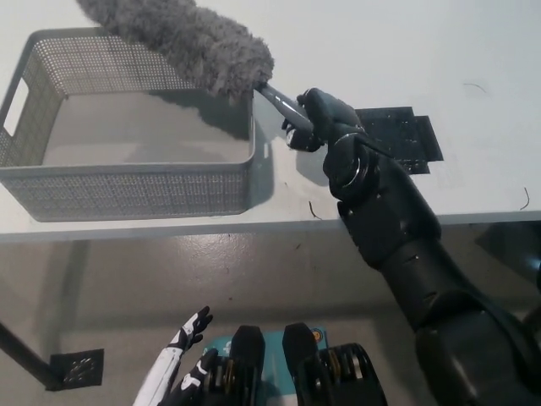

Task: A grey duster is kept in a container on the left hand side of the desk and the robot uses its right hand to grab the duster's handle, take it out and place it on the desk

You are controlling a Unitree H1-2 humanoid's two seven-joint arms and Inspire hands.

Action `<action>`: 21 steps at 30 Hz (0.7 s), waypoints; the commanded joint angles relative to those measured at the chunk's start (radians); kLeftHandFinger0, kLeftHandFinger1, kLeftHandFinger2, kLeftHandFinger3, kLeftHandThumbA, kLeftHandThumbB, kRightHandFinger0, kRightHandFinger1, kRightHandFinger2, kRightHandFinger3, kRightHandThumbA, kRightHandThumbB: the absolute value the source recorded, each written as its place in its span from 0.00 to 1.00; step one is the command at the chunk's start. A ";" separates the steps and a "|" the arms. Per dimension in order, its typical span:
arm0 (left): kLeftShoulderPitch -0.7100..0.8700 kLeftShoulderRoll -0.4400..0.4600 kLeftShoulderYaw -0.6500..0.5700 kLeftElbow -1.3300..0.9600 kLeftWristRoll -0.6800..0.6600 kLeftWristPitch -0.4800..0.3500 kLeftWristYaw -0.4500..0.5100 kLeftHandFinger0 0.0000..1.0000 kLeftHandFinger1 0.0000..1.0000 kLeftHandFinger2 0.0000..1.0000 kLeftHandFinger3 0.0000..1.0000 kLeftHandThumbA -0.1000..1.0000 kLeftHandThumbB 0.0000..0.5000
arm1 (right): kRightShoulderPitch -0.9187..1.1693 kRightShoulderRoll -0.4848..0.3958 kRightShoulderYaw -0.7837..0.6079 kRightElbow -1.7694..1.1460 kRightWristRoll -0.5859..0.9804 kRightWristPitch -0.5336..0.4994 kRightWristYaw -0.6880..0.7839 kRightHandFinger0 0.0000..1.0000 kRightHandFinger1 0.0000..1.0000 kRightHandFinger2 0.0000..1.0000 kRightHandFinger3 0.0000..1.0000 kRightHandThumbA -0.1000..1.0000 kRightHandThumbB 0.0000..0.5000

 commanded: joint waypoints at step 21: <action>0.076 -0.009 -0.014 -0.034 0.019 -0.055 0.100 1.00 1.00 1.00 1.00 0.92 0.16 | -0.032 0.052 -0.419 -0.665 0.521 -0.170 -0.253 0.00 0.00 0.36 0.47 0.00 0.11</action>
